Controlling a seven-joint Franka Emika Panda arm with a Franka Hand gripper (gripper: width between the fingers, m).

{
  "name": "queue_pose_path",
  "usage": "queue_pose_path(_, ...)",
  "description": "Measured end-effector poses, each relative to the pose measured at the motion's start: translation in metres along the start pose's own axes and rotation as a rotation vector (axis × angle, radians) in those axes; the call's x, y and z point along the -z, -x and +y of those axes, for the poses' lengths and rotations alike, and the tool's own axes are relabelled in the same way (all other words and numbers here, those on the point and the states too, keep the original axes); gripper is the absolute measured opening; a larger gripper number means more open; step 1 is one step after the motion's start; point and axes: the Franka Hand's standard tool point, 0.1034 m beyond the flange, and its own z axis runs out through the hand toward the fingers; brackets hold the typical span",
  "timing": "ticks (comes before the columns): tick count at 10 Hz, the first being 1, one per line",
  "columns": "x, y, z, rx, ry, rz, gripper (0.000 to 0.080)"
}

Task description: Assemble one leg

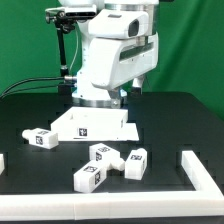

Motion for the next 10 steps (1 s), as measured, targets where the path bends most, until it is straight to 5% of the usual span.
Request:
queue_pose_path(7, -0.003, 0.002, 0.0, -0.004, -0.005, -0.004, 0.0649)
queue_pose_path(10, -0.027, 0.017, 0.004, -0.077, -0.034, -0.019, 0.0649)
